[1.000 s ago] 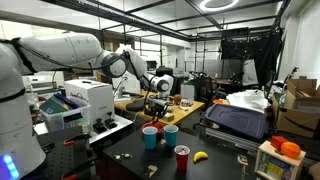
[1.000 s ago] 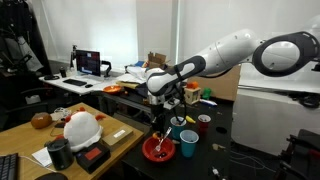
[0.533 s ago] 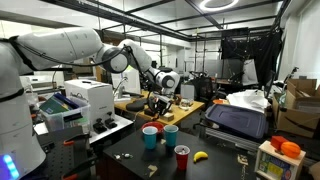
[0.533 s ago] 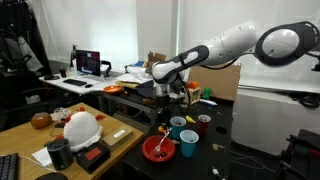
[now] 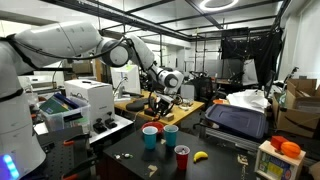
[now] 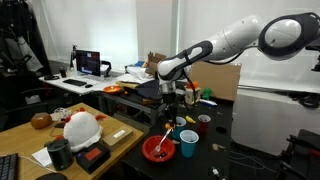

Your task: Pick up the contents in the orange bowl and put them in the blue cup

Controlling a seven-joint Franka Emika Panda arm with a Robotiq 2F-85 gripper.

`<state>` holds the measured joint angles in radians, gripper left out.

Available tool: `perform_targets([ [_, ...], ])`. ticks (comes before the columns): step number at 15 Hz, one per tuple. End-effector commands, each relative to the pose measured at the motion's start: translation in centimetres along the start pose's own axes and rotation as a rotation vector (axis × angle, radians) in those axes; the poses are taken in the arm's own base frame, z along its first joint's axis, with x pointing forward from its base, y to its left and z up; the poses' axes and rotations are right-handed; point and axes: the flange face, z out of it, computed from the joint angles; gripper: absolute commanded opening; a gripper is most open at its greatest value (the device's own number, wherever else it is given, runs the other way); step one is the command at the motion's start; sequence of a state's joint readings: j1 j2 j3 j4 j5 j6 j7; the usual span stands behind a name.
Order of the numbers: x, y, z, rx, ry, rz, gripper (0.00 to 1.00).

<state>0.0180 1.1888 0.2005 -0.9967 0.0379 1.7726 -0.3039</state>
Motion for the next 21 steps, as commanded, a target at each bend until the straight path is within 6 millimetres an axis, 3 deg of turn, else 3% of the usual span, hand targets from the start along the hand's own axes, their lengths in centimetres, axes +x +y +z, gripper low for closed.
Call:
perform_targets([
  [1, -2.5, 0.1, -1.0, 0.035, -0.041, -0.03, 0.11],
  [9, -6.1, 1.7, -0.8, 0.071, -0.134, -0.058, 0.11],
  [16, -7.0, 2.7, 2.3, 0.095, -0.23, -0.055, 0.11],
  [21, -6.9, 3.3, 3.1, 0.089, -0.214, -0.039, 0.11],
])
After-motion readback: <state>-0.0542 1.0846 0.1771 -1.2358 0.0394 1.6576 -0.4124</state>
